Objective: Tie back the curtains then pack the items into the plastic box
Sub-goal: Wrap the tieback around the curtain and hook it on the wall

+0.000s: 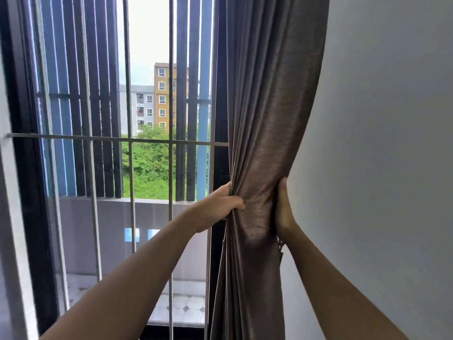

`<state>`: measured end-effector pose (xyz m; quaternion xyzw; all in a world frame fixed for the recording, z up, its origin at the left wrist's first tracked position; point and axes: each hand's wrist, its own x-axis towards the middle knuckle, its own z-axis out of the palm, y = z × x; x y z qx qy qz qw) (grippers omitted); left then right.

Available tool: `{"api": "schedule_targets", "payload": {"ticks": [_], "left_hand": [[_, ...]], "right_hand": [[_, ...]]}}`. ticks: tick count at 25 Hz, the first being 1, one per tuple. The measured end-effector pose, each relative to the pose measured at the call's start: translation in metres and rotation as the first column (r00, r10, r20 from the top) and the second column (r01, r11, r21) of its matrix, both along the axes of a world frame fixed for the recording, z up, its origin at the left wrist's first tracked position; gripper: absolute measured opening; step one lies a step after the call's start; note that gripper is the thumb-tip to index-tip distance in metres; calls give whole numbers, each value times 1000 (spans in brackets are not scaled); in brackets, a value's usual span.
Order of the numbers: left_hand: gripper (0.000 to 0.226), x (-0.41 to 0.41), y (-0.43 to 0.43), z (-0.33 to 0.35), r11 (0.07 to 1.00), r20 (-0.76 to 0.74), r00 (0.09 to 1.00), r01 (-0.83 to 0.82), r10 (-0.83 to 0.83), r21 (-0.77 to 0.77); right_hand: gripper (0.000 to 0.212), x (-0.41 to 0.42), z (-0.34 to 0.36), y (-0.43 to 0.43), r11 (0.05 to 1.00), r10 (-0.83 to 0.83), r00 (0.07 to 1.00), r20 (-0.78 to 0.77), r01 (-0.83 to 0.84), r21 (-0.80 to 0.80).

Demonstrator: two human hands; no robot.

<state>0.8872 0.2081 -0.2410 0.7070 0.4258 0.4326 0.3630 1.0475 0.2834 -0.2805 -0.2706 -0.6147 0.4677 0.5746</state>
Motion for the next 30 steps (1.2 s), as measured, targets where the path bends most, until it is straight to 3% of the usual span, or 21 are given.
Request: {"api": "schedule_targets", "payload": {"ticks": [4, 7, 14, 20, 22, 25, 30], "left_hand": [[36, -3, 4, -3, 999, 82, 996, -32, 31, 16], [39, 0, 2, -2, 998, 27, 999, -31, 29, 58], [55, 8, 0, 2, 992, -104, 993, -38, 51, 124], [48, 6, 3, 5, 980, -164, 968, -174, 188, 97], [36, 7, 3, 6, 947, -237, 919, -290, 315, 135], [23, 16, 5, 7, 852, -358, 774, -457, 522, 255], [32, 24, 10, 24, 794, -626, 509, -505, 591, 338]], "right_hand": [[66, 0, 3, -3, 994, 102, 994, 44, -99, -52], [56, -4, 7, -8, 992, 96, 995, 30, -93, -86], [55, 2, 9, -12, 985, 166, 986, 9, -165, -52], [60, 4, 11, -5, 989, 139, 987, 85, -134, -70], [60, 3, 8, -7, 993, 101, 984, 148, -90, -81], [68, -3, -4, -14, 997, 76, 976, 206, -68, -46], [47, -9, -12, -32, 994, 114, 962, 248, -112, -22]]}}
